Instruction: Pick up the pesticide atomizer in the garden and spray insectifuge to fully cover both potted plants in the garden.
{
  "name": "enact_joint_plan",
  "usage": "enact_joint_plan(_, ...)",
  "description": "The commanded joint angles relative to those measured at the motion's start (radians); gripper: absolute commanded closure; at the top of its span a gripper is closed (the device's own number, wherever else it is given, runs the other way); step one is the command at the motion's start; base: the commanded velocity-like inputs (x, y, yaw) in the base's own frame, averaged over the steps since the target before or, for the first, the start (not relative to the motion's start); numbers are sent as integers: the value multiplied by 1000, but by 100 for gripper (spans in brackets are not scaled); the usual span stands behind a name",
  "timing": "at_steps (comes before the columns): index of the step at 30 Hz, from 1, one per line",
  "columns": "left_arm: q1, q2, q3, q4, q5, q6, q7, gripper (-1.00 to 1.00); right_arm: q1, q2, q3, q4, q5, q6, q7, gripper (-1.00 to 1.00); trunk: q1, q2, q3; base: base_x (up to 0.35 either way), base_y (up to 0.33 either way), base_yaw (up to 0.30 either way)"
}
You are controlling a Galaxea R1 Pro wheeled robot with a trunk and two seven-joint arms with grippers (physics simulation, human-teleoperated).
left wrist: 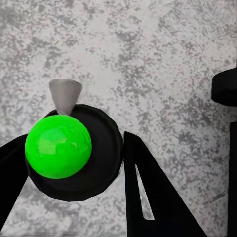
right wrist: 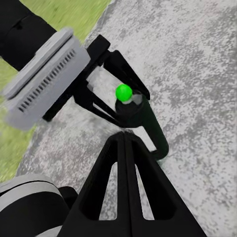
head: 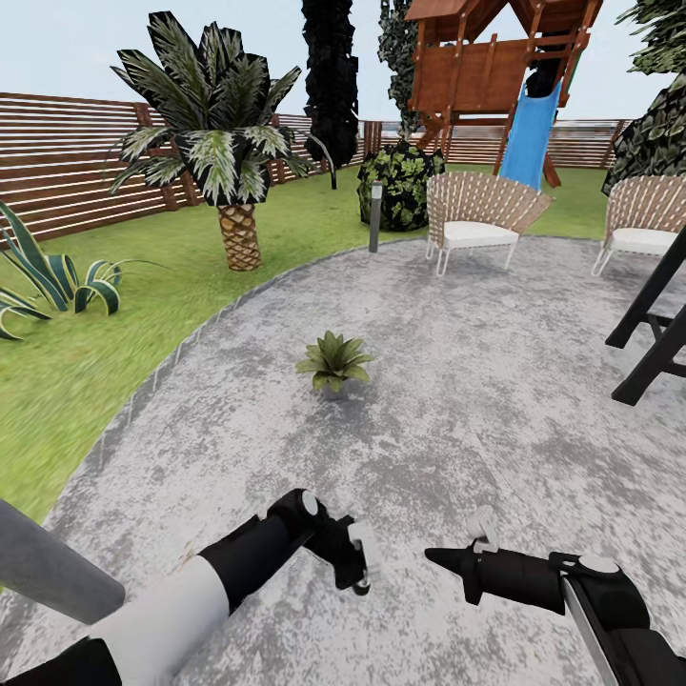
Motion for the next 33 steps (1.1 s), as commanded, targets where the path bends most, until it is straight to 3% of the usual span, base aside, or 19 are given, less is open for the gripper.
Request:
enact_joint_plan(1,-11,2,29,2,-3,7,-4,100,0,0,-1,-1,-1,7,3,100,0,0,-1,0,0,0)
enact_joint_plan(4,-30,2,113,3,-3,8,30,100,0,0,-1,-1,5,7,2,100,0,0,-1,0,0,0)
enact_joint_plan(6,-40,1,206,4,-3,8,96,100,0,2,-3,-1,10,7,-2,100,0,0,-1,0,0,0)
enact_joint_plan(9,-45,-1,311,3,-3,9,154,100,-1,5,-4,-1,32,8,-6,100,0,0,-1,0,0,0)
enact_joint_plan(10,-45,-1,342,3,-3,9,171,100,-1,6,-5,-1,46,8,-7,100,0,0,-1,0,0,0)
enact_joint_plan(13,-44,0,461,-2,-3,8,303,100,0,8,-9,3,147,7,-48,100,0,0,-1,0,0,0)
enact_joint_plan(15,-39,0,530,-4,-3,8,398,100,1,9,-18,5,228,7,-123,100,0,0,-1,0,0,0)
enact_joint_plan(16,-34,0,572,-5,-3,8,451,100,1,9,-25,6,280,7,-205,100,0,0,-1,0,0,0)
enact_joint_plan(18,-22,-2,629,-6,-3,7,545,100,1,10,-29,8,330,7,-384,100,0,0,-1,0,0,0)
enact_joint_plan(21,-11,-3,664,-6,-2,6,650,100,1,18,-31,9,342,7,-521,100,0,0,-1,0,0,0)
enact_joint_plan(23,-8,-4,683,-5,2,6,699,100,1,52,-32,9,344,7,-623,100,0,0,-1,0,0,0)
enact_joint_plan(24,-8,-4,685,-5,3,6,704,100,1,60,-32,9,344,7,-645,100,0,0,-1,0,0,0)
enact_joint_plan(26,-7,-5,695,-4,4,6,718,100,1,103,-34,14,344,3,-751,100,0,0,-1,0,0,0)
enact_joint_plan(29,-6,-6,699,0,7,6,722,100,4,124,-34,53,343,-37,-807,100,0,0,-1,0,0,0)
enact_joint_plan(33,-4,-4,699,-2,8,6,723,100,5,131,-33,81,339,-96,-819,100,0,0,-1,0,0,0)
